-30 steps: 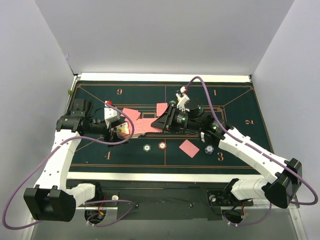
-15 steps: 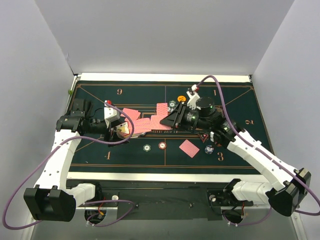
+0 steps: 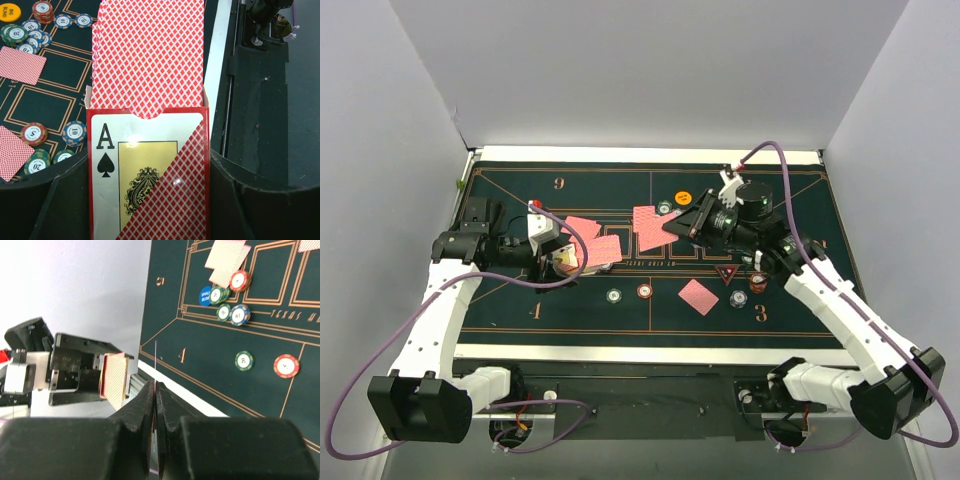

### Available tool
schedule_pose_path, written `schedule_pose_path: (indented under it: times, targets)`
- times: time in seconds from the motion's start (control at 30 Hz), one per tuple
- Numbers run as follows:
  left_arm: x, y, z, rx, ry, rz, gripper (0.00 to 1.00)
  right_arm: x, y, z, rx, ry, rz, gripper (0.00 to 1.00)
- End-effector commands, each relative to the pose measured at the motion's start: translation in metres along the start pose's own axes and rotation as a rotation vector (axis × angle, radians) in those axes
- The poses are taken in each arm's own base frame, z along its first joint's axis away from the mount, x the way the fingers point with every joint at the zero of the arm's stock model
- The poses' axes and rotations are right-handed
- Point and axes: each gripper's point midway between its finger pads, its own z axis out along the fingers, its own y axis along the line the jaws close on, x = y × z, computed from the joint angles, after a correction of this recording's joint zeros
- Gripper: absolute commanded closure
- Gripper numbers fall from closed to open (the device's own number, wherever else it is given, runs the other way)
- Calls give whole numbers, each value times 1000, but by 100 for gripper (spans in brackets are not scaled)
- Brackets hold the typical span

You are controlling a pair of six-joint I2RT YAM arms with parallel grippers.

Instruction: Distribute texas hold em gaming equipment

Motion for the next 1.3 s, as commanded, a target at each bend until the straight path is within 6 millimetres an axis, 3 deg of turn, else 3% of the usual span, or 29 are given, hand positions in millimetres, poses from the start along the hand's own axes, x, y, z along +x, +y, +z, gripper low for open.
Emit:
schedule_pose_path:
  times: [0.0, 0.1, 0.13, 0.2, 0.23, 0.27, 0.3, 0.33, 0.37, 0.4, 0.43, 0.47, 0.5, 0.63, 0.77, 0.97, 1.17, 1.27]
  targets:
    - [-26, -1, -4, 9, -77, 76, 100, -23, -2, 10, -9, -19, -7, 100]
    - [-26, 0, -4, 9, -78, 72, 100, -37, -31, 43, 53, -15, 12, 100]
    - [-26, 0, -4, 10, -80, 74, 100, -46, -29, 53, 35, -33, 4, 100]
    - [-26, 0, -4, 11, -81, 69, 100, -57, -43, 80, 69, -32, -8, 100]
    - [-26, 1, -4, 10, -81, 67, 100, -60, -63, 99, 121, -29, -1, 100]
    - [-26, 1, -4, 10, -81, 64, 100, -69, -60, 107, 117, -41, -14, 100]
    - [-27, 2, -4, 9, -82, 64, 100, -70, -79, 127, 157, -31, -6, 100]
    - [-28, 2, -4, 6, -83, 64, 100, -81, -72, 135, 146, -49, -12, 100]
    - [-29, 2, -5, 4, -85, 65, 100, -81, -93, 155, 177, -40, 4, 100]
    - [-29, 2, -5, 3, -86, 68, 100, -92, -88, 164, 166, -59, 5, 100]
    - [-30, 3, -5, 1, -86, 66, 100, -89, -110, 183, 199, -38, 28, 100]
    - [-31, 3, -5, 0, -86, 68, 100, -97, -106, 193, 184, -50, 33, 100]
    - [-30, 3, -5, 1, -86, 65, 100, -98, -121, 207, 206, -49, 44, 100]
    - [-31, 3, -6, -6, -85, 64, 100, -107, -147, 237, 233, -97, 83, 100]
    - [-32, 3, -7, -9, -84, 66, 100, -101, -171, 248, 313, -117, 87, 100]
    - [-31, 2, -7, -11, -83, 66, 100, -85, -202, 241, 445, -107, 57, 99]
    - [-29, 1, -7, -14, -81, 67, 100, -76, -213, 226, 508, -79, 40, 65]
    - [-29, 0, -8, -14, -82, 68, 100, -79, -205, 213, 510, -88, 30, 59]
